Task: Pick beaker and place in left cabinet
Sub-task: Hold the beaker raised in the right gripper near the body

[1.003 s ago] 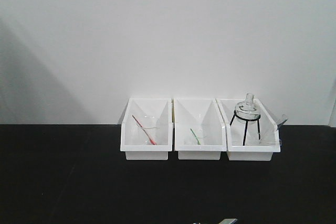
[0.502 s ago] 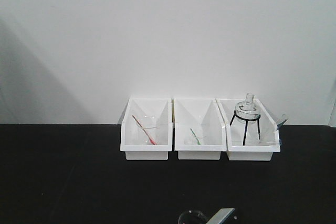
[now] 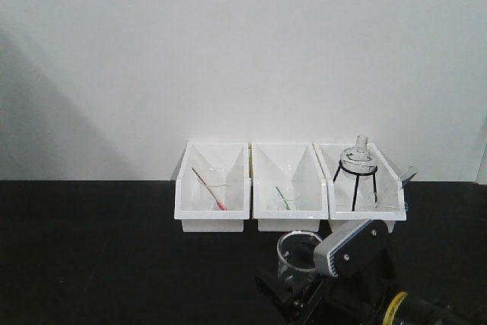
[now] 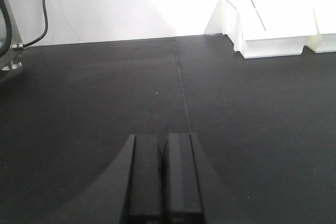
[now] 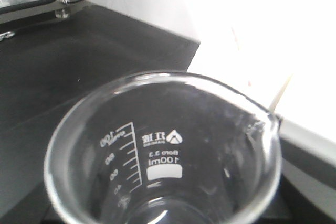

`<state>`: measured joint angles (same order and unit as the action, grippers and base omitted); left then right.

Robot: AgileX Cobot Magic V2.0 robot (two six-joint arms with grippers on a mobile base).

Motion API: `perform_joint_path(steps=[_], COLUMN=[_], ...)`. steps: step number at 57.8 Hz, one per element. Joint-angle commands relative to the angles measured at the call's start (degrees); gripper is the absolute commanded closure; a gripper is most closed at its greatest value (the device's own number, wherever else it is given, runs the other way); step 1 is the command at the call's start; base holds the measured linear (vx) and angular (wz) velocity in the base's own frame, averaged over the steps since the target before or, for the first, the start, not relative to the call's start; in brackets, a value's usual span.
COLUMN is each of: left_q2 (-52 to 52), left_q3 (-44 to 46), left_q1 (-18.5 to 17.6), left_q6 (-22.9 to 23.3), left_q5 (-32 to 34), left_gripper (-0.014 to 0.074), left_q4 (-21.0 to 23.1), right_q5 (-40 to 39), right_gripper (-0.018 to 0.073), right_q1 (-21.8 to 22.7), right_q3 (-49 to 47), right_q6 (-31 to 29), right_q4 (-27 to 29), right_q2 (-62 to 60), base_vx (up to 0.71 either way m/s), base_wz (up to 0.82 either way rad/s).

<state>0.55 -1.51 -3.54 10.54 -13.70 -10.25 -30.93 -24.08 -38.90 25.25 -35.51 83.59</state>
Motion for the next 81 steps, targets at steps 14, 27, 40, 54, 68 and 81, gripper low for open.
perform_joint_path(steps=[14, 27, 40, 54, 68, 81], left_q2=[1.07, 1.07, 1.07, 1.07, 1.07, 1.07], left_q3=[0.54, 0.54, 0.54, 0.54, 0.54, 0.54], left_q1=[-0.04, -0.04, -0.04, -0.04, -0.04, -0.04], left_q6=[0.2, 0.2, 0.2, 0.2, 0.2, 0.2], left_q5=[4.46, 4.46, 4.46, 4.46, 4.46, 4.46], left_gripper=[0.0593, 0.0593, 0.0593, 0.0593, 0.0593, 0.0593], left_q4=[0.26, 0.26, 0.26, 0.26, 0.26, 0.26], right_q5=[-0.13, 0.06, 0.06, 0.06, 0.06, 0.06], right_gripper=[0.0351, 0.0351, 0.0351, 0.0351, 0.0351, 0.0351], right_q1=[0.04, 0.1, 0.1, 0.1, 0.1, 0.1], right_q3=[-3.74, -3.74, -3.74, -3.74, -3.74, -3.74], right_q6=[5.1, 5.1, 5.1, 5.1, 5.1, 5.1], right_q4=[-3.46, -3.61, -3.61, -3.61, -3.61, -3.61], right_q2=[-5.41, -5.41, -5.41, -5.41, -5.41, -5.41], base_vx=[0.0, 0.0, 0.0, 0.0, 0.0, 0.0], base_wz=[0.0, 0.0, 0.0, 0.0, 0.0, 0.0])
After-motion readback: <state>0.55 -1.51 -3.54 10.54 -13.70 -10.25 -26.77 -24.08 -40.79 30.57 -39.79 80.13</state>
